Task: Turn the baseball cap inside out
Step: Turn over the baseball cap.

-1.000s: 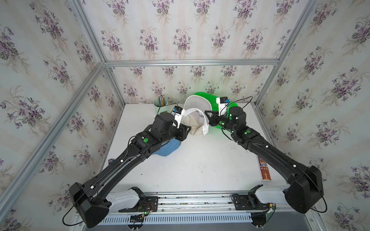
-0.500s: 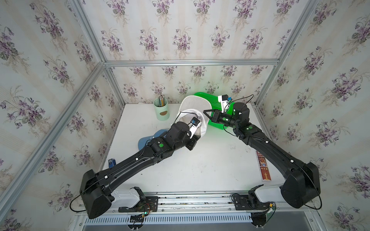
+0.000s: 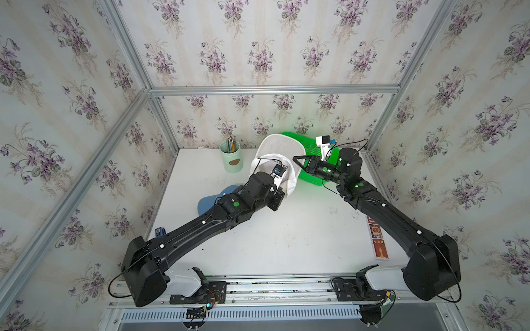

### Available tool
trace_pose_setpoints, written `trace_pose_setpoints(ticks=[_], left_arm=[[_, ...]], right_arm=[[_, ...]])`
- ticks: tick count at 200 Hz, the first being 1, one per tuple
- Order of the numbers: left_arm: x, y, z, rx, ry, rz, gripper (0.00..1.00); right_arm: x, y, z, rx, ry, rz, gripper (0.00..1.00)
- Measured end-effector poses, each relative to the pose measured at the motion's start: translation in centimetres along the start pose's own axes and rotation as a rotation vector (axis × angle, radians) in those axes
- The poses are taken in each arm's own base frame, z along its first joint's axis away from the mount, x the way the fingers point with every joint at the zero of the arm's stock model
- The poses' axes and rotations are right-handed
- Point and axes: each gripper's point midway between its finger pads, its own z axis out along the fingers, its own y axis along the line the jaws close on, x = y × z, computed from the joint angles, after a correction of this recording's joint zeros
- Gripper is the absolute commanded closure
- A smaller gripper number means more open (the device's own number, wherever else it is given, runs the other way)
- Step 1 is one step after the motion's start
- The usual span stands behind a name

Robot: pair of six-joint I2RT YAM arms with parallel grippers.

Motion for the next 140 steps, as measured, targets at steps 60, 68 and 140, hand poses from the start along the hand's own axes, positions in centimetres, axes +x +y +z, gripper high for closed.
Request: trace_pose_setpoints(ticks=[60, 68, 140], left_arm=[[0.9, -0.3, 0.0, 0.020, 0.019, -0.009, 1.00], [1.2, -0.3, 0.3, 0.020, 0.026, -0.009, 1.00], [1.4, 1.3, 3.0, 0.014, 0.066, -0.039, 1.00]], right_arm=[[0.2, 0.1, 0.1, -0.027, -0.003, 0.021, 1.00], [0.4, 0.1, 0.1, -0.037, -0.001, 0.036, 1.00], [2.3, 1.5, -2.0, -0.161, -0.011, 0.149, 1.00]])
